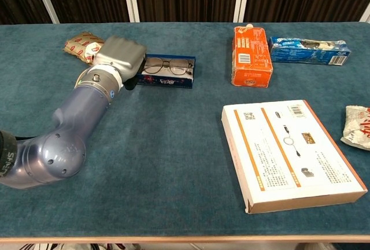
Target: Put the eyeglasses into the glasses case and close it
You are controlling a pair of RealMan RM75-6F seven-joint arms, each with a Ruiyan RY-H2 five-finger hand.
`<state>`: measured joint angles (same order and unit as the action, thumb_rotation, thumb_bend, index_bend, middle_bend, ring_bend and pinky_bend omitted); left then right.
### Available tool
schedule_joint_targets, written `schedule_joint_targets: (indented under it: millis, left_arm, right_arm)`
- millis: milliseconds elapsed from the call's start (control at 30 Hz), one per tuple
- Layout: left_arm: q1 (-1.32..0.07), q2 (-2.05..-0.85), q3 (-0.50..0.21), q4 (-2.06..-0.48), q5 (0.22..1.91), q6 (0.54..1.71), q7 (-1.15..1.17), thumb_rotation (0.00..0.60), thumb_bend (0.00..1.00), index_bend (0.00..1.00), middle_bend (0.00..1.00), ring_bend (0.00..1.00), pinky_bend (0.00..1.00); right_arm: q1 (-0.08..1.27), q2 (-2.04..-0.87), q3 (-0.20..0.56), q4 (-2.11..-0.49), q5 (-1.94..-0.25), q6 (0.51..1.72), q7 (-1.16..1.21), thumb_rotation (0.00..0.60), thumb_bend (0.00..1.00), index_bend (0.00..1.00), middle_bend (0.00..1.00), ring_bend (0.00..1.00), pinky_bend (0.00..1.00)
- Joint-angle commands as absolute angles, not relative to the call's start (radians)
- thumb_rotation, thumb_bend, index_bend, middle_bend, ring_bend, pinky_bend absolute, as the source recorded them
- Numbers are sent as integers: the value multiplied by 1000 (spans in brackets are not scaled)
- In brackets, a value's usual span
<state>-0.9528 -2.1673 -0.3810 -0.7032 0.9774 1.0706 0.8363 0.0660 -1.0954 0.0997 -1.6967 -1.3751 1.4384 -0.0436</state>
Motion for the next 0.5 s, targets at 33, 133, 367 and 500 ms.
schedule_joint_targets:
  millis: [33, 133, 367, 500]
  left_arm:
    - [-925, -2132, -382, -773, 972, 1083, 835, 600, 460, 570, 332, 252, 314]
    - [-895, -2082, -372, -865, 978, 1107, 847, 600, 460, 570, 330, 252, 312]
    - [-801, -1950, -329, -1095, 928, 1127, 921, 600, 455, 571, 324, 252, 311]
    - [-764, -1878, -302, -1219, 917, 1146, 946, 600, 455, 571, 324, 252, 311]
  right_arm:
    - [66, -1095, 99, -1696, -1377, 1438, -44, 600, 242, 61, 40, 107, 161]
    - [66, -1095, 101, -1697, -1373, 1438, -43, 600, 242, 61, 40, 107, 161]
    - [68, -1096, 99, -1697, -1375, 1436, -45, 600, 242, 61, 40, 107, 161]
    - [67, -1097, 99, -1698, -1375, 1438, -46, 600, 242, 61, 40, 107, 161]
